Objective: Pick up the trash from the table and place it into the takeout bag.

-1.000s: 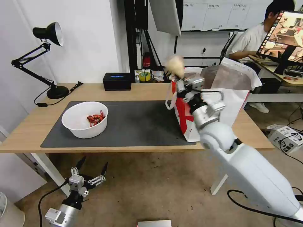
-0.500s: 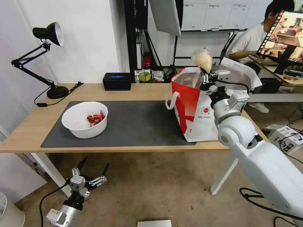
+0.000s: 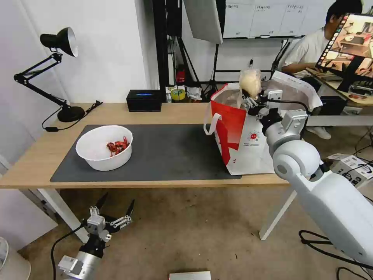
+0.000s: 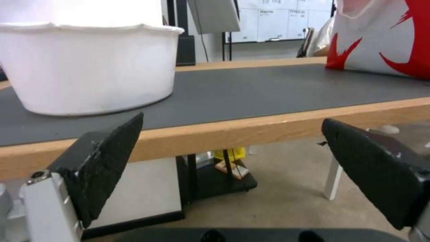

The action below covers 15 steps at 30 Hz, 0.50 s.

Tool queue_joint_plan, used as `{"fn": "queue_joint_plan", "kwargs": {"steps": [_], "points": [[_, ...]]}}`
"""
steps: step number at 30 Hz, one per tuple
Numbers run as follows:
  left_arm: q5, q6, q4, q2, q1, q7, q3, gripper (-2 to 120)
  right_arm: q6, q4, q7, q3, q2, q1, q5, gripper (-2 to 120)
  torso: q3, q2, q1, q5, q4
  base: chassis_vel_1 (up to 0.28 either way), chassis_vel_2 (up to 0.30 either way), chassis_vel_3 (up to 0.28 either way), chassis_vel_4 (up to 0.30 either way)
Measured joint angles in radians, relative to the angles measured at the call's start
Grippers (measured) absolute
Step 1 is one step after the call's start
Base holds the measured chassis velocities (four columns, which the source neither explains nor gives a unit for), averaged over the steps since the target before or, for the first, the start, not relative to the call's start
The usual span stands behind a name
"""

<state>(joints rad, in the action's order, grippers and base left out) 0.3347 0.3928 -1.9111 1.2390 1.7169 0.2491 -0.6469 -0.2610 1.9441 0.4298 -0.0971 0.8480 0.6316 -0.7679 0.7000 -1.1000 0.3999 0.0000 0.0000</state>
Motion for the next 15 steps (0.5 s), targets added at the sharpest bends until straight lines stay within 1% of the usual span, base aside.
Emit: {"fn": "queue_joint_plan", "kwargs": {"steps": [1, 5, 6, 8, 9, 15], "points": [[0.0, 0.0, 0.0, 0.0, 0.0, 0.0, 0.0, 100, 0.0, 0.0, 0.0, 0.0, 0.0, 0.0, 0.0, 69, 0.0, 0.0, 0.0, 0.0, 0.0, 0.0, 0.0, 0.0, 0.0], [0.0, 0.001, 0.003, -0.003, -0.002, 0.0, -0.002, 100, -0.007, -0.009, 0.002, 0.007, 0.002, -0.009, -0.008, 88, 0.0, 0.0, 0.0, 0.0, 0.0, 0.0, 0.0, 0.0, 0.0], [0.0, 0.001, 0.003, -0.003, -0.002, 0.0, -0.002, 100, -0.007, -0.009, 0.002, 0.007, 0.002, -0.009, -0.008, 88, 0.0, 0.0, 0.0, 0.0, 0.0, 0.0, 0.0, 0.0, 0.0], [0.0, 0.001, 0.005, -0.003, -0.004, 0.0, -0.002, 100, -0.01, -0.011, 0.008, 0.009, 0.005, -0.01, -0.012, 97, 0.0, 0.0, 0.0, 0.0, 0.0, 0.0, 0.0, 0.0, 0.0], [-0.001, 0.001, 0.007, -0.003, -0.004, 0.0, -0.002, 100, -0.013, -0.011, 0.012, 0.01, 0.007, -0.01, -0.018, 99, 0.0, 0.0, 0.0, 0.0, 0.0, 0.0, 0.0, 0.0, 0.0], [-0.001, 0.003, 0.01, -0.001, -0.006, 0.0, -0.002, 100, -0.021, -0.01, 0.018, 0.013, 0.007, -0.011, -0.026, 100, 0.0, 0.0, 0.0, 0.0, 0.0, 0.0, 0.0, 0.0, 0.0]]}}
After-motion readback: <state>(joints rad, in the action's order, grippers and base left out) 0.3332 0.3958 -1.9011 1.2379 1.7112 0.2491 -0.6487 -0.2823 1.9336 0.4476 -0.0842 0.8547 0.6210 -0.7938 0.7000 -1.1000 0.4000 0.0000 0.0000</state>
